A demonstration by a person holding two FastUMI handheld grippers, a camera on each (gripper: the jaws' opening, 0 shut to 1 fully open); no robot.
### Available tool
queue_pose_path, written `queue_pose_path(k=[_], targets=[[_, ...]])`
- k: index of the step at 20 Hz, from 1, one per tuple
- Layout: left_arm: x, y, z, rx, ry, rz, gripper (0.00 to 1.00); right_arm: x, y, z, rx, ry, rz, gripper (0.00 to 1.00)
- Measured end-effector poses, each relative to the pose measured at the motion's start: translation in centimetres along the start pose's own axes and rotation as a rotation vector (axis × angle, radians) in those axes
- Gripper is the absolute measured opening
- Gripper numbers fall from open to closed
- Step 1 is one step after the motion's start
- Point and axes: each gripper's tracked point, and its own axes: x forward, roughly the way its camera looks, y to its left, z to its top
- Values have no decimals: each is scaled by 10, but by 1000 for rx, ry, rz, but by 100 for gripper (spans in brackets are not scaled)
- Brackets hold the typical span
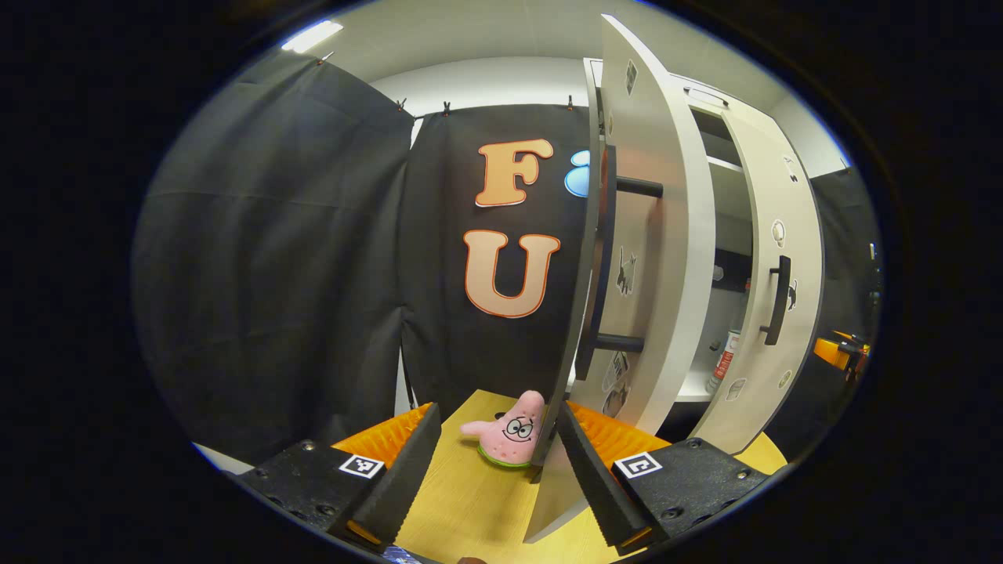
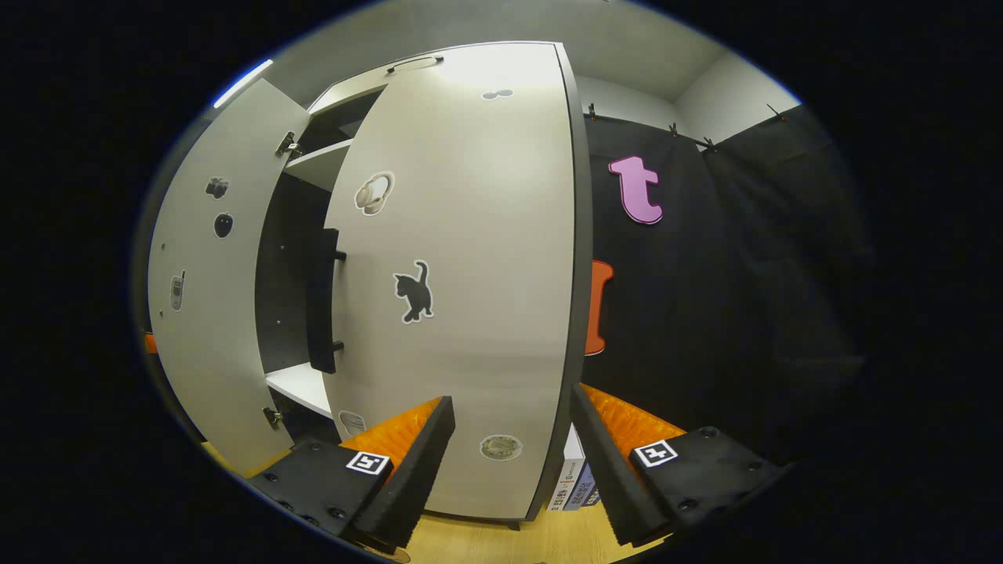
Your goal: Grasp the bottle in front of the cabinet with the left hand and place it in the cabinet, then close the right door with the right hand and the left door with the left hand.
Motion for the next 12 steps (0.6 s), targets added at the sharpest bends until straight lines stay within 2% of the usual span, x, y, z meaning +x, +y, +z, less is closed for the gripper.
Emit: queue_pose_path(k=[7, 12], targets=[[-7, -31, -4, -16, -14, -3, 92, -21, -44, 19, -9, -23, -14, 97], [-10, -32, -1, 9, -30, 41, 94, -31, -63, 34, -3, -71, -9, 97]])
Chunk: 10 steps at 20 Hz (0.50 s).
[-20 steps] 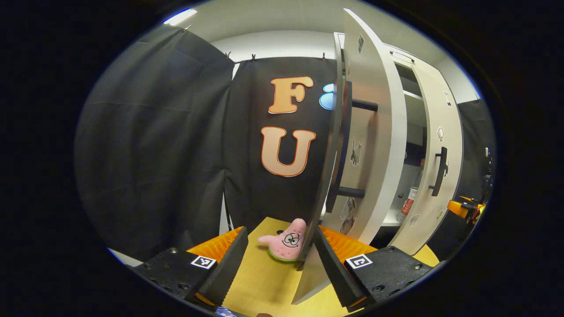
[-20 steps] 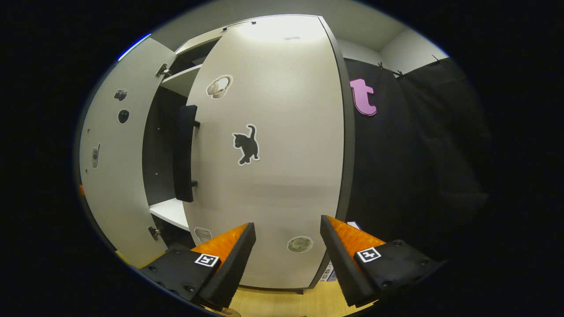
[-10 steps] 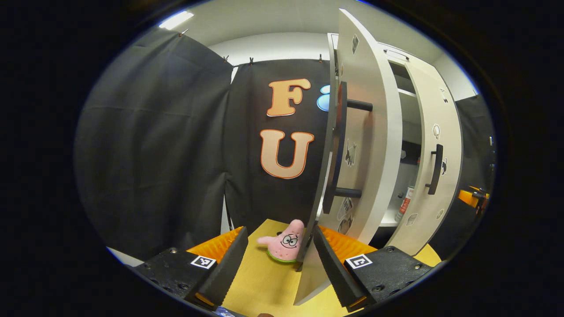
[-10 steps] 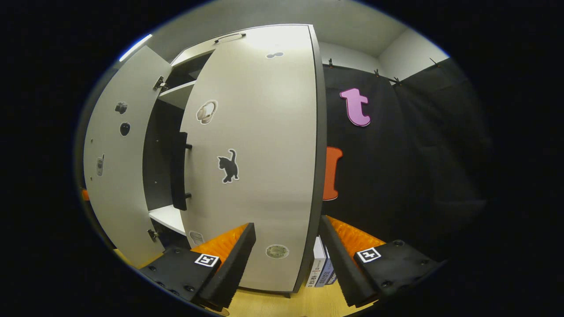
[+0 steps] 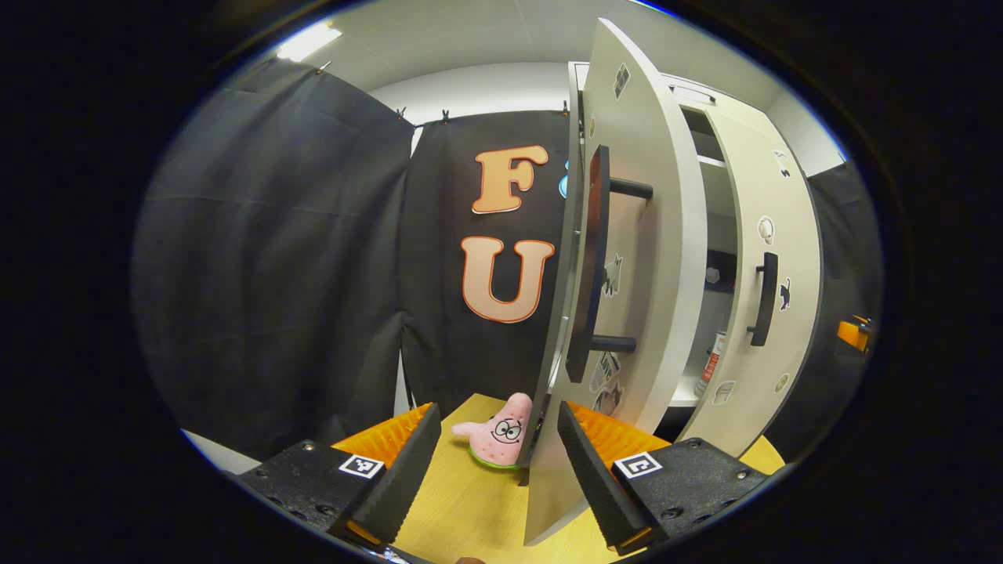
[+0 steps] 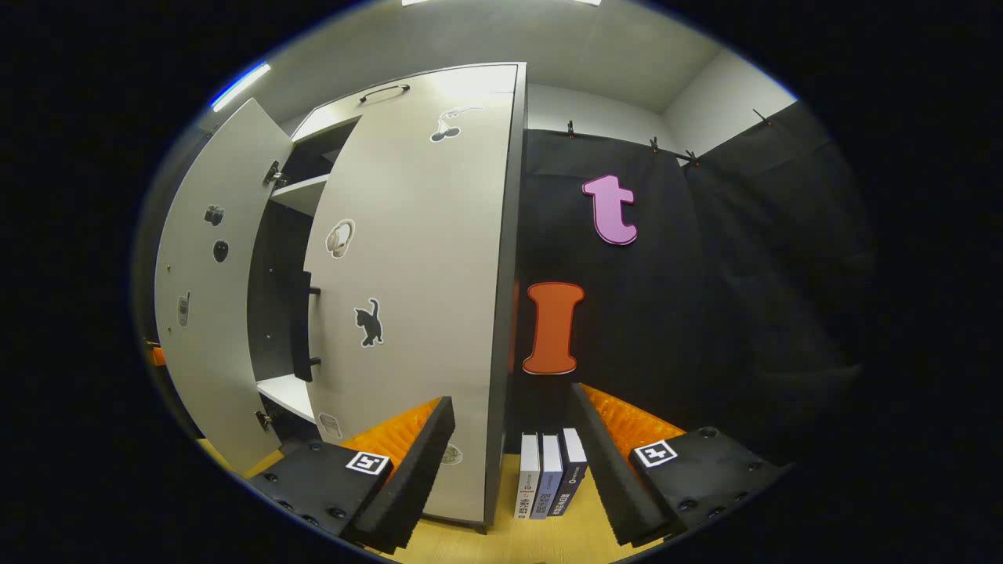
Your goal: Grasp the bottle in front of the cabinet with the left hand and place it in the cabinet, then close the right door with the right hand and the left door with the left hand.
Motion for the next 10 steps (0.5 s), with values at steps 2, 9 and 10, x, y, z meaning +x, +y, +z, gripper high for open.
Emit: queue_pose_path(k=[2, 9, 10], targets=[[1, -2, -1, -2, 8, 3, 90, -1, -2, 3, 6, -14, 0, 97], [8, -38, -7, -39, 25, -136, 92, -10, 0, -1, 12, -5, -23, 97], [11, -42, -12, -48, 35, -151, 91, -12, 0, 1, 14, -10, -28, 97]])
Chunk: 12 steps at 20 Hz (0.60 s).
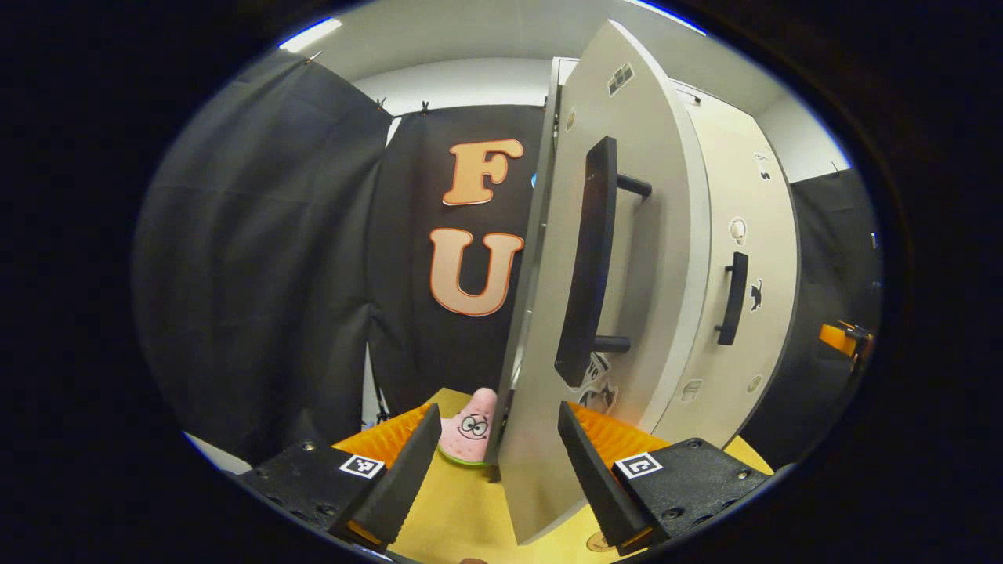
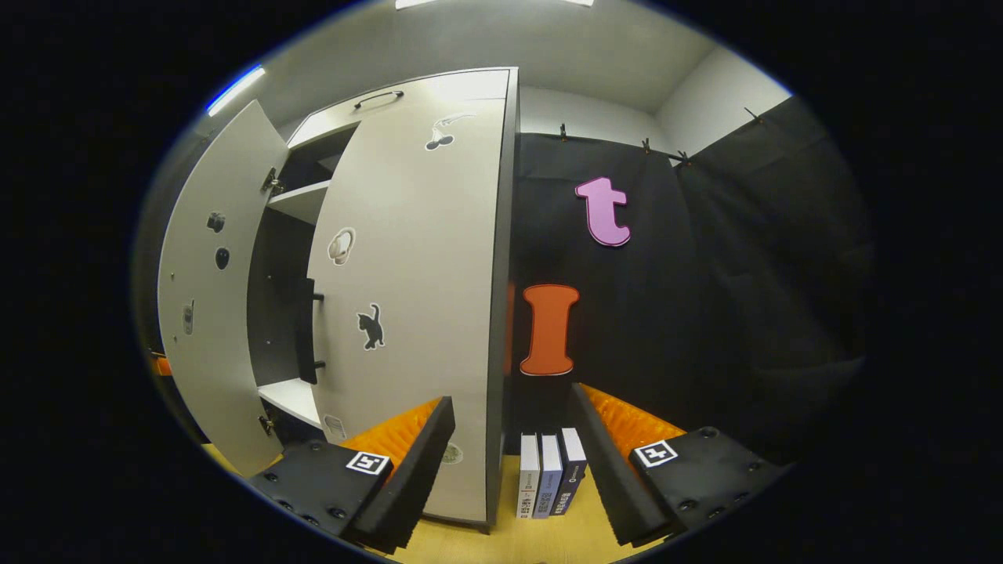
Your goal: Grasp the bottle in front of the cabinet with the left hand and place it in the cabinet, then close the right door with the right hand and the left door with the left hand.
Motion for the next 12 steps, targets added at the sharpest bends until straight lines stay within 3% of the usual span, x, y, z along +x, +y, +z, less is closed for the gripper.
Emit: queue_pose_path(k=[5, 12], targets=[[14, -15, -7, -13, 17, -75, 92, -12, 0, 10, -3, -31, -5, 97], [28, -23, -11, 4, 25, -106, 92, -24, -5, 11, -17, -27, -36, 97]])
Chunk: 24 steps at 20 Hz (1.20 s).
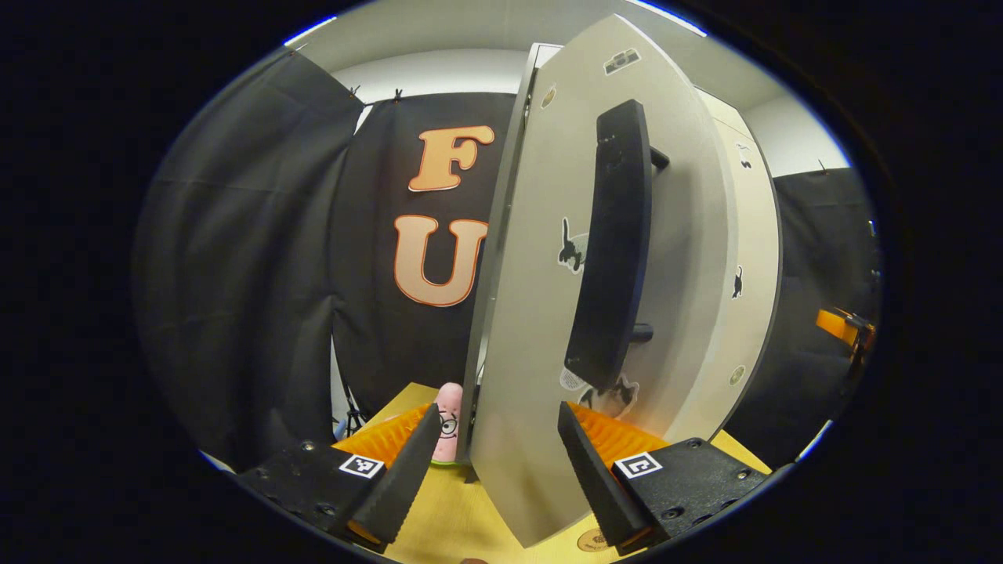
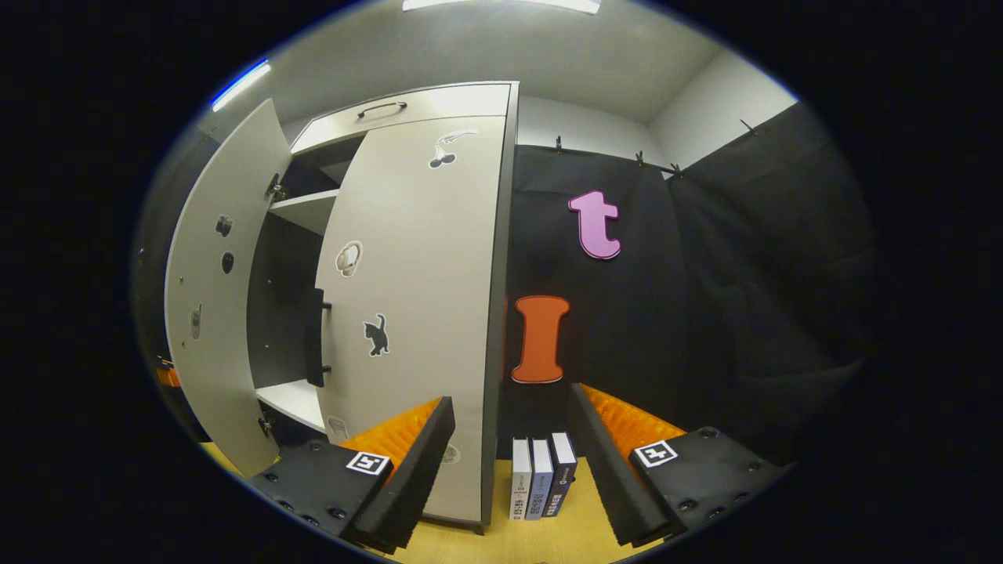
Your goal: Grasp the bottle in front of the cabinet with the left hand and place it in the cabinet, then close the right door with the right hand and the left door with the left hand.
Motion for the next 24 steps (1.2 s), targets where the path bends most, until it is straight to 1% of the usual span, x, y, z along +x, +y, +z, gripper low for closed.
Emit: queue_pose_path(k=[3, 7, 9, 11, 13, 14, 15, 18, 19, 21, 22, 24], targets=[[2, -4, -3, -14, 1, -23, 92, -6, -10, 3, 4, -5, -25, 97], [8, -11, -2, -4, -4, -40, 92, -11, -23, 0, -17, 8, -70, 97], [9, -14, -3, -8, -9, -54, 94, -15, -31, -2, -24, 22, -98, 97], [16, -19, -5, -14, -8, -79, 92, -19, -38, 0, -31, 24, -121, 97], [25, -32, -9, -27, -3, -109, 92, -26, -45, 5, -34, 16, -141, 97], [30, -40, -11, -34, -2, -125, 90, -29, -49, 7, -35, 12, -149, 97], [36, -48, -11, -43, 0, -141, 92, -33, -52, 8, -35, 8, -158, 97], [60, -76, -11, -55, -3, -196, 92, -42, -64, 9, -40, 5, -190, 97], [67, -84, -12, -54, -2, -204, 93, -43, -68, 8, -37, 7, -201, 97], [83, -94, -13, -30, 0, -201, 93, -48, -73, 8, -28, 9, -217, 97], [88, -97, -15, -20, 0, -195, 91, -50, -76, 7, -26, 11, -223, 97], [92, -105, -16, -13, 1, -189, 93, -52, -80, 7, -29, 11, -229, 97]])
